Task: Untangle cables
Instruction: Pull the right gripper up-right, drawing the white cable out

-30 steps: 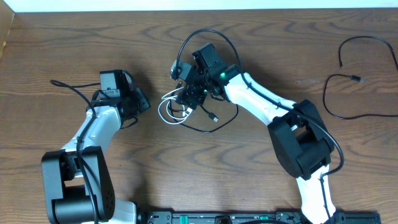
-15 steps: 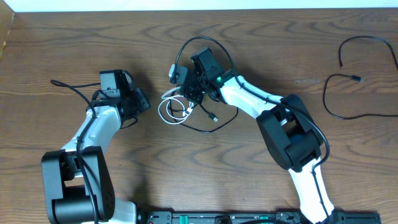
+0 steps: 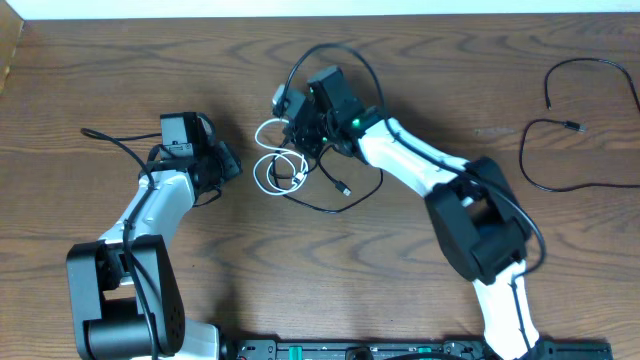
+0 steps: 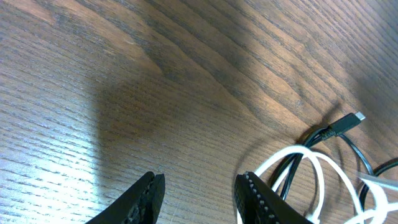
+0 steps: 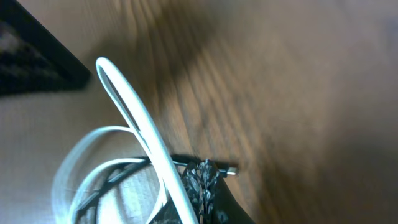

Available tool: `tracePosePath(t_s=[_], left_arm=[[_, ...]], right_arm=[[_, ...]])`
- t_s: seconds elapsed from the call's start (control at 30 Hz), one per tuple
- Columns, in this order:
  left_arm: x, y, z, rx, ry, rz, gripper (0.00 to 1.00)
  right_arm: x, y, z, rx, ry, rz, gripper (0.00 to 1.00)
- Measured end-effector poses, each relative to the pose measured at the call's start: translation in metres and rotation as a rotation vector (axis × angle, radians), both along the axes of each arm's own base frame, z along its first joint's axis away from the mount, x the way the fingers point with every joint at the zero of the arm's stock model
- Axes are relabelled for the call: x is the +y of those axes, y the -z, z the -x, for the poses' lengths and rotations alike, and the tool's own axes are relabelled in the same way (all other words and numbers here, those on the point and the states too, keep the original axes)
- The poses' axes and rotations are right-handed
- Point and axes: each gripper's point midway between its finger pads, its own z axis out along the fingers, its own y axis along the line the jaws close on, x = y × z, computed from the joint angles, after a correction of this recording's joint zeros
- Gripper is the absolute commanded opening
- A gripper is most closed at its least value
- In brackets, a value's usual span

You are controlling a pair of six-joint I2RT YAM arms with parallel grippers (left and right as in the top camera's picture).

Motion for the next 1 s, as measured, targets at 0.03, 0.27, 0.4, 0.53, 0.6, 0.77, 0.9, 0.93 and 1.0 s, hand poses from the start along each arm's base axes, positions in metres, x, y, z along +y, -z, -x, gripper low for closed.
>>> tracePosePath(t_s=[0.03,0.27,0.4,0.53,0.6,0.77,0.9,0.93,1.0], left_arm=[[0.000,0.000,0.000,0.000,0.000,0.000,0.42],[0.000,0.000,0.000,0.000,0.000,0.000,0.43],[0.000,0.000,0.000,0.000,0.000,0.000,0.43],[0.000,0.000,0.000,0.000,0.000,0.000,0.43],[0.000,0.000,0.000,0.000,0.000,0.000,0.43],[0.000,0.000,0.000,0.000,0.000,0.000,0.43],[0.000,0.000,0.000,0.000,0.000,0.000,0.43],[0.000,0.000,0.000,0.000,0.000,0.000,0.43],[0.000,0.000,0.000,0.000,0.000,0.000,0.43]], right_arm=[[0.000,-0.014,0.000,-0.017,0.002,-0.016,0.01],[-0.004,-0.101,0.007,-0.119,0.007,-0.107,0.01],[-0.009,-0.136,0.015,-0.160,0.005,-0.142,0.01],[-0.014,-0.167,0.021,-0.206,0.005,-0.175,0.01],[-0.017,-0.184,0.025,-0.231,0.005,-0.193,0.01],[-0.026,-0.231,0.038,-0.308,0.004,-0.249,0.01],[-0.032,-0.269,0.047,-0.385,0.004,-0.304,0.01],[-0.034,-0.276,0.048,-0.402,0.004,-0.316,0.01],[-0.036,-0.289,0.052,-0.430,0.003,-0.337,0.01]])
